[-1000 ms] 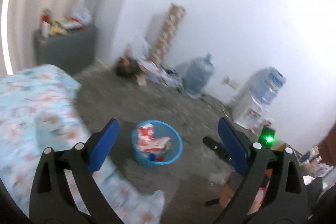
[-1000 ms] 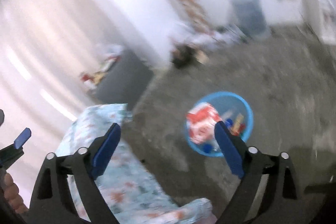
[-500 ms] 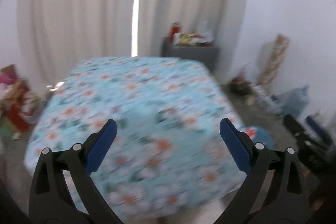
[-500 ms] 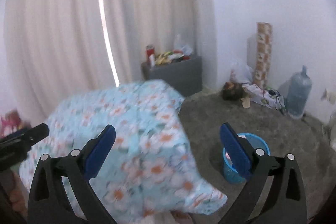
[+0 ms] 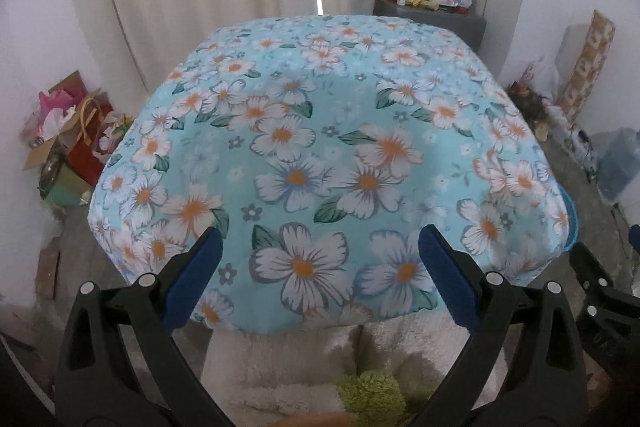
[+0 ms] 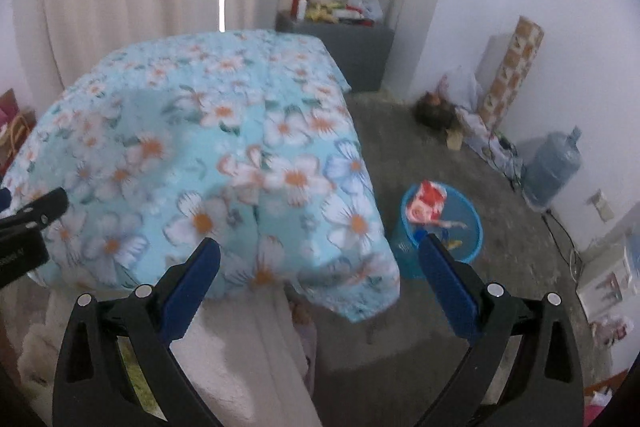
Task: Collect trash
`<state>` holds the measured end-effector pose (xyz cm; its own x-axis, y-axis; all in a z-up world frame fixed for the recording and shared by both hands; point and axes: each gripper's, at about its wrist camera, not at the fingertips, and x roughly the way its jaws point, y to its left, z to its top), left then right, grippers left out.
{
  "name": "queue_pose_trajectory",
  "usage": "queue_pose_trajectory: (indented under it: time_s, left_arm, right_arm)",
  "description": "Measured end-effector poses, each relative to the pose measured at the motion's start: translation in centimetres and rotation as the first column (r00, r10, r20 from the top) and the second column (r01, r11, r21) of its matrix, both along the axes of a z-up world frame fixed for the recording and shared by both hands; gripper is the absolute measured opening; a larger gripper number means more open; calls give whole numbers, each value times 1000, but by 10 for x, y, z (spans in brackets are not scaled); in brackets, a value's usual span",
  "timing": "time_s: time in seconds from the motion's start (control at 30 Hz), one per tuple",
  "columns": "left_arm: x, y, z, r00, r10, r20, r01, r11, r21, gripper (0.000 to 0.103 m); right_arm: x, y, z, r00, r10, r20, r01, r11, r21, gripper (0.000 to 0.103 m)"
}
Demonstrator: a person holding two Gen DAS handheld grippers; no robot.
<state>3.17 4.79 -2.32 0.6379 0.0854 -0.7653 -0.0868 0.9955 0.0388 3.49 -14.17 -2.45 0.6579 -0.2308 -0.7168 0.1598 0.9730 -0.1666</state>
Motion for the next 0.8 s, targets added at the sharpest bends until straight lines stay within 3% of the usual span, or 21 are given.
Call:
queue_pose_trajectory:
  time_s: [0.8]
  left_arm:
    - [16,-33,1,999,-37,-13,37,999,1,94]
  right_arm:
    - [4,-36,-1,996,-86,-35,85,996,-26,96]
